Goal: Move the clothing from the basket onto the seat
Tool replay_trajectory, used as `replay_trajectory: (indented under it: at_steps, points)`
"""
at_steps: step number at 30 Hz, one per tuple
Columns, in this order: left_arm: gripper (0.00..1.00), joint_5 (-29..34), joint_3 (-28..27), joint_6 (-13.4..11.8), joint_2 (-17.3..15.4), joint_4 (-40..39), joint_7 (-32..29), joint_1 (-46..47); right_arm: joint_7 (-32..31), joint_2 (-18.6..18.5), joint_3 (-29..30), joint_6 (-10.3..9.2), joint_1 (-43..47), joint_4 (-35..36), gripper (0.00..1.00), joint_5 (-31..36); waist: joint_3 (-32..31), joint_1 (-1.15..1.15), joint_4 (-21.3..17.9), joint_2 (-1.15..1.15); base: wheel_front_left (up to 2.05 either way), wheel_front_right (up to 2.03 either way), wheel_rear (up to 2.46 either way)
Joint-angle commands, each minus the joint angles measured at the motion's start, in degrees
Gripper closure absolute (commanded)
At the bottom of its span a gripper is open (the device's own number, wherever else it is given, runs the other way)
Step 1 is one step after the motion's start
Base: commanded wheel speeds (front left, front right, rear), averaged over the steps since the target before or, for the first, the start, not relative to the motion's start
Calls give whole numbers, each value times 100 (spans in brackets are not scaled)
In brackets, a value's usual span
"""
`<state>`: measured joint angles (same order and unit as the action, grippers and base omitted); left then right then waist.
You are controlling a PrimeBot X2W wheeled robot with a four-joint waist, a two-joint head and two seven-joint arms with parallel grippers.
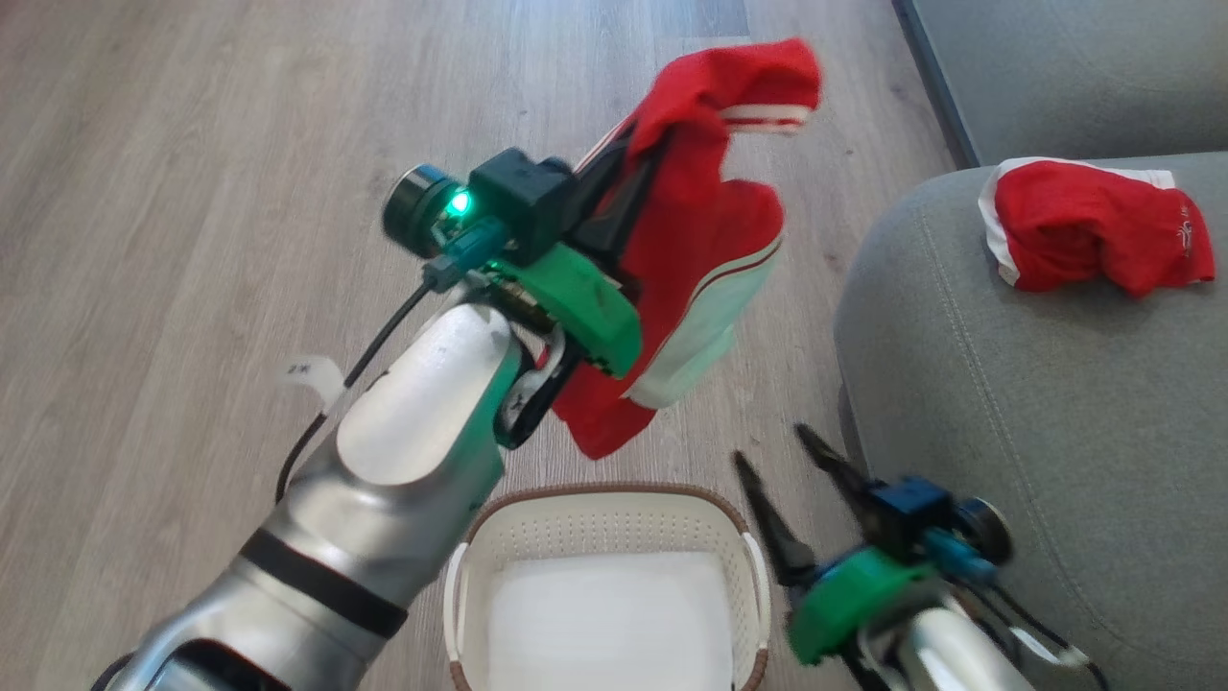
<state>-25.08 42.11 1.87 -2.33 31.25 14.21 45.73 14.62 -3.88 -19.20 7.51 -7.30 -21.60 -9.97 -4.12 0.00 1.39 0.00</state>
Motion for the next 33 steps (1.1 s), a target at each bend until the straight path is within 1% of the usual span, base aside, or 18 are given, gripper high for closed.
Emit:
replay_trajectory:
  at_steps: [1,5,9,13,15,18,26,33]
  points:
    - [100,-84,-89,-61,-57,-290,52,478,38,-13,-334,-2,-492,58,0,-62,25,0,22,0,0,0,0]
    - [100,-240,181,-177,-56,-552,46,580,38,3,-881,-2,-955,-297,0,-185,65,0,83,0,0,0,0]
    - [100,-387,426,-295,-55,-793,3,654,38,28,-1197,-2,-1345,-660,0,-181,91,0,182,0,0,0,0]
    - [100,-491,589,-379,-55,-963,-33,686,38,53,-1160,-2,-1515,-801,0,-36,105,0,265,0,0,0,0]
    - [100,-547,680,-426,-55,-1044,-53,701,38,71,-965,-2,-1551,-775,0,91,110,0,318,0,0,0,0]
    - [100,-617,762,-477,-55,-1076,-70,706,38,92,-807,-2,-1476,-653,0,130,110,0,370,0,0,0,0]
    - [100,-721,779,-536,-55,-901,-56,694,38,99,-799,-2,-1222,-128,0,-22,117,0,388,0,0,0,0]
    - [100,-816,771,-556,-55,-882,-22,679,38,100,-776,-2,-1365,41,0,59,179,0,419,0,0,0,0]
